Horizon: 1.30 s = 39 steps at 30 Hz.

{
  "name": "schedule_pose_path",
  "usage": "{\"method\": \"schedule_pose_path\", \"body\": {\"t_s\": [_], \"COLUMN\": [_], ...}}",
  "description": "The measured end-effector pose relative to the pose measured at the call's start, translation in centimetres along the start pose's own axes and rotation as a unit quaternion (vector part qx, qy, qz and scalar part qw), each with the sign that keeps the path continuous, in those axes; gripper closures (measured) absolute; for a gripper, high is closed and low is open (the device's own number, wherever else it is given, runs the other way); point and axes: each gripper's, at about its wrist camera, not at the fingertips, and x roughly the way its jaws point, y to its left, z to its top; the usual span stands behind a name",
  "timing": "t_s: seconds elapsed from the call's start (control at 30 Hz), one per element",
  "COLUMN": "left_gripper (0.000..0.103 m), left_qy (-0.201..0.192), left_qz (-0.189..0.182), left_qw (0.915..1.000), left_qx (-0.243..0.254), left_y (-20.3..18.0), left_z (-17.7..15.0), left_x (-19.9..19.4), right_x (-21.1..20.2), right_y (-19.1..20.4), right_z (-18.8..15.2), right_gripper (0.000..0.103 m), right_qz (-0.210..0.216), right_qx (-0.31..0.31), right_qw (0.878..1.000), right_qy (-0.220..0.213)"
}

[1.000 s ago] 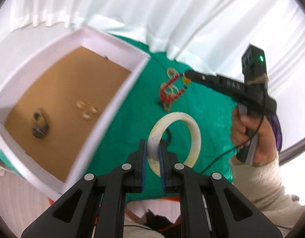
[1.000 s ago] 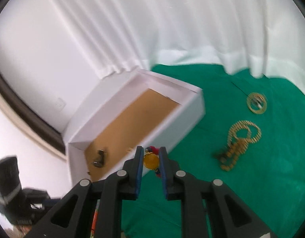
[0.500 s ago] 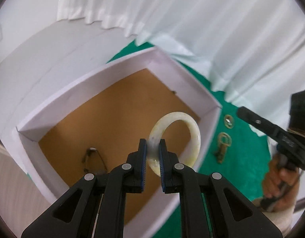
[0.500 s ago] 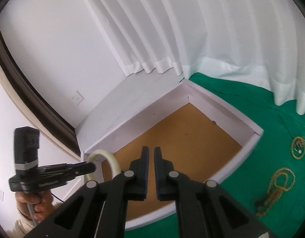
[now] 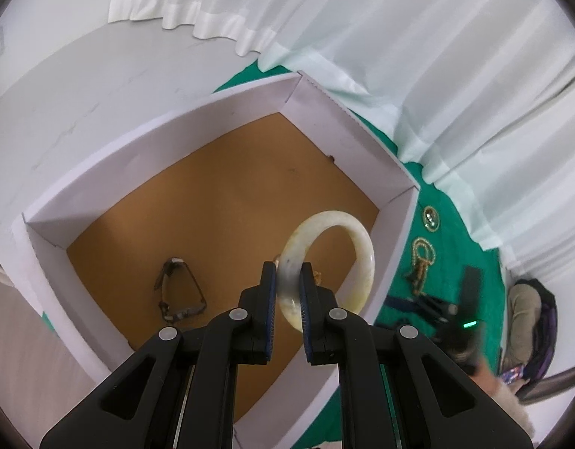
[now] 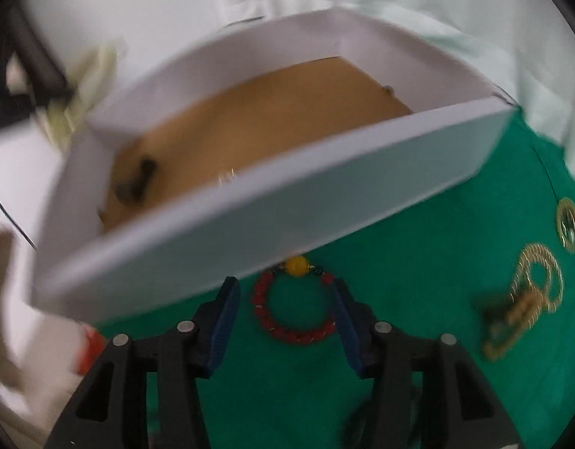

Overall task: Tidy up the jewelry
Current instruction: 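Carry the jade bangle over the box with the left tool while the right tool carries the red bracelet, then open the left tool to drop the bangle while the right tool drops the red bracelet into the box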

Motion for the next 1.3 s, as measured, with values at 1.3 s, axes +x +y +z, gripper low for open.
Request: {"method": "schedule_pose_path", "body": {"t_s": [1.3], "left_gripper": [0.091], "left_qy": [0.024], "left_qz": [0.049], "left_qw": [0.9985], "left_qx": [0.010], "left_y": [0.3], "left_z": [0.6], "left_x": [5.1], "right_x": [-10.1], "right_y": [1.5], "right_z": [12.6], "right_gripper": [0.086], "right_qz": [0.059], "right_qx": [-0.042], "right_qw": [0.988], "right_qy": [-0.136]}}
